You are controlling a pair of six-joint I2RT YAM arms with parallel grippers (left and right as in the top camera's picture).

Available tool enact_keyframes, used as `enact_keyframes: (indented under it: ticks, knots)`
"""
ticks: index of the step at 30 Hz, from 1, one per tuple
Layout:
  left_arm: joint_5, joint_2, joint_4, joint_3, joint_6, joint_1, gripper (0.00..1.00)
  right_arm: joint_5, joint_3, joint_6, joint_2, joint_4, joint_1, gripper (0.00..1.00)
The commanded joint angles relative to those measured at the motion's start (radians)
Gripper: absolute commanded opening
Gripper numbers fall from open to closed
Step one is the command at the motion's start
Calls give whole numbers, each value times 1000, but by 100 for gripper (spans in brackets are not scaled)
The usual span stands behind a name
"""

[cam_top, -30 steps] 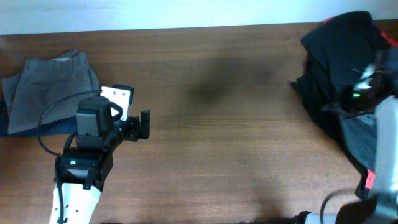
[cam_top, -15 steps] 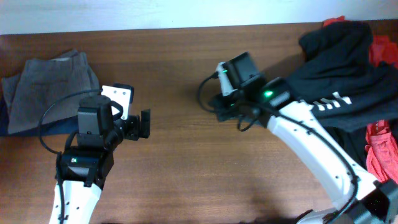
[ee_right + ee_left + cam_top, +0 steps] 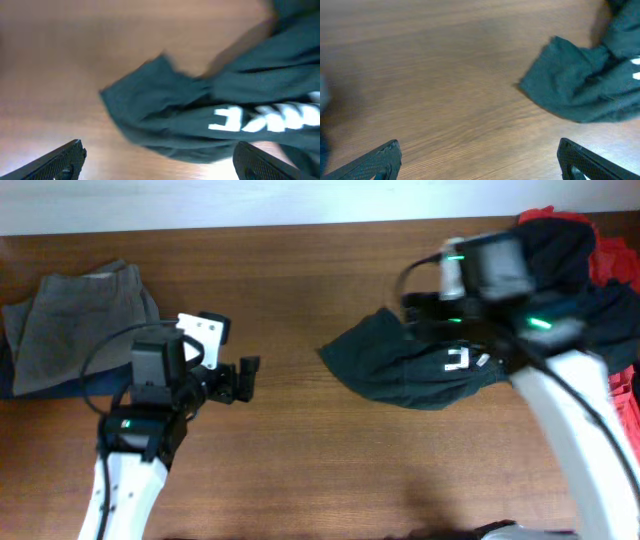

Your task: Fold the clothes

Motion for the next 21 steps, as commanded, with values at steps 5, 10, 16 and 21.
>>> enact_keyframes:
  ticks: [5, 10, 16, 21]
  knots:
    - [200, 270, 93, 20, -89, -119, 99, 13, 24, 5, -176, -121, -212, 99]
    - [244, 473, 198, 20, -227, -245, 99, 13, 24, 5, -186, -192, -312, 99]
    - [240, 648, 395, 20, -391, -387, 99, 13, 24, 5, -183, -217, -341, 99]
    - [165, 756, 486, 20, -541, -481, 99, 17, 24, 4, -182, -233, -341, 99]
